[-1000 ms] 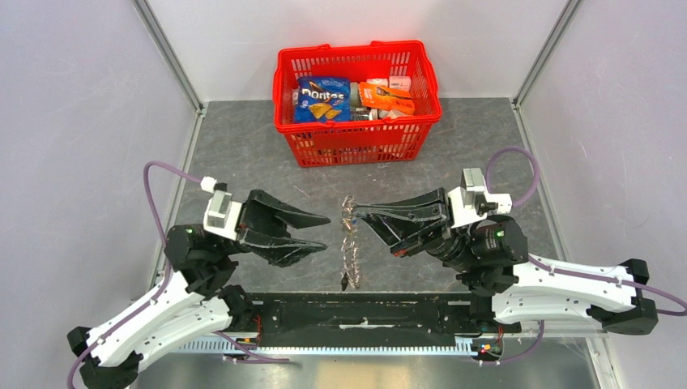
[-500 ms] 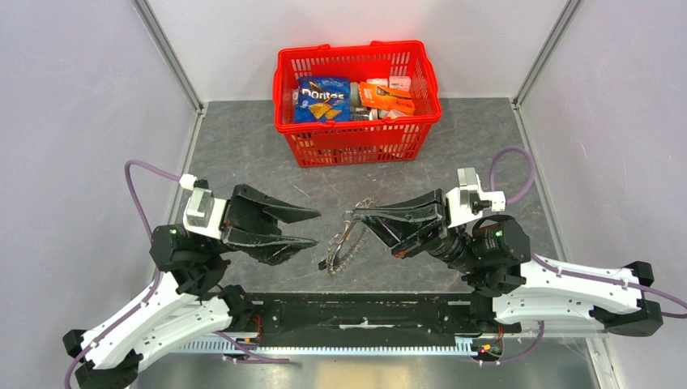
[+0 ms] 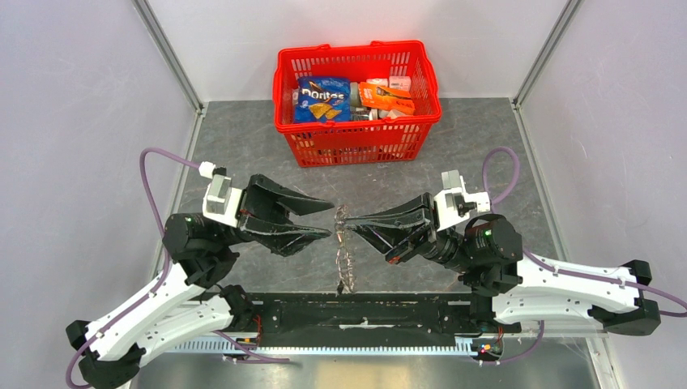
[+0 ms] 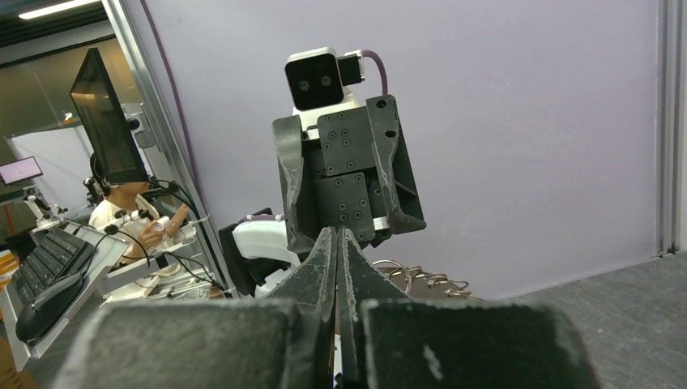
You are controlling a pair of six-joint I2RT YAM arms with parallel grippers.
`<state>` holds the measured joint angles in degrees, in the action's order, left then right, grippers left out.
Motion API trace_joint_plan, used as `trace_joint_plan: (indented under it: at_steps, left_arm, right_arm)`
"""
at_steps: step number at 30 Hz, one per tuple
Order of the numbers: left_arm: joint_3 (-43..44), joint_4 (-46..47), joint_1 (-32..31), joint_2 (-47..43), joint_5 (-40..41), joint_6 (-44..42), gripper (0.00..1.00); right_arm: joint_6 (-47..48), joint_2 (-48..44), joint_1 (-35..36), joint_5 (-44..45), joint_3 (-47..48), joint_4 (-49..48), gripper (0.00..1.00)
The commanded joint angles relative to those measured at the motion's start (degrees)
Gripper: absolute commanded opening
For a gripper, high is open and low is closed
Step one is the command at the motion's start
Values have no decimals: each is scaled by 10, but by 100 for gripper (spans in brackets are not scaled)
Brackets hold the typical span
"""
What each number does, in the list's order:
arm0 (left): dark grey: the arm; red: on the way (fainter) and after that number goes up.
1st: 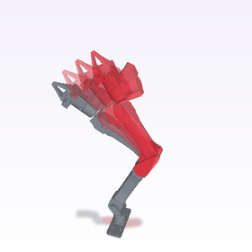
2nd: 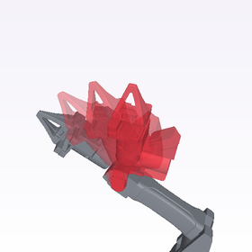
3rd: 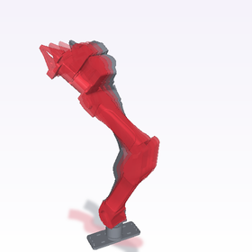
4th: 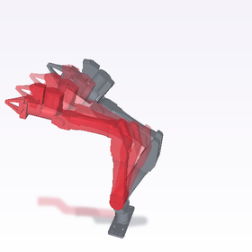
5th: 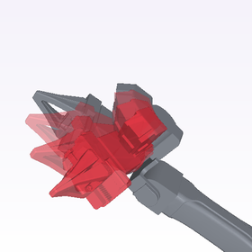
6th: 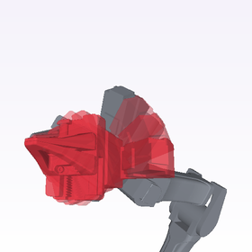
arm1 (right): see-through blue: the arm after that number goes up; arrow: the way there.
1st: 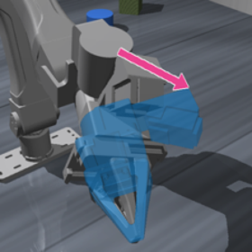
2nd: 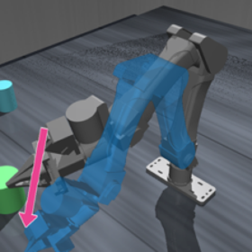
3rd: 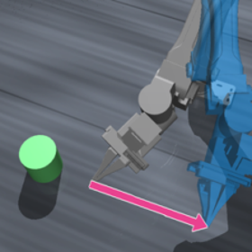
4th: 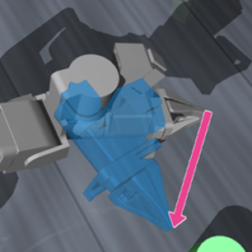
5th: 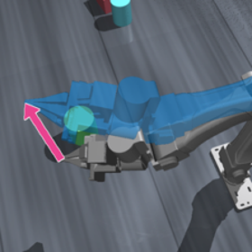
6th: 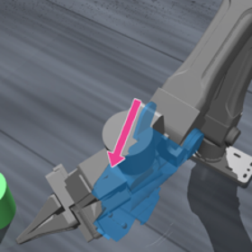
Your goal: Put the keys on the keyring
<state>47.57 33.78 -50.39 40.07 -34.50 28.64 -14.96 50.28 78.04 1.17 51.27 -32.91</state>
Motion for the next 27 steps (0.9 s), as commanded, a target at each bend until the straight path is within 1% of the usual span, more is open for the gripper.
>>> trace_joint_plan:
  at_steps: [1,6,12,15,27]
  left_arm:
    - [29,10,-1,10,-5,5,55]
    - [31,9,-1,15,-10,18,52]
    - [31,0,-1,14,-14,22,46]
    - [30,-5,-1,12,-14,22,44]
    - [32,-6,-1,16,-25,30,43]
  right_arm:
    - [9,-6,0,-6,28,-35,0]
    - [16,-6,0,-7,25,-44,0]
    - [25,-5,0,-6,25,-49,0]
    - [30,-6,0,-5,26,-50,0]
    - [43,-2,0,-1,30,-57,0]
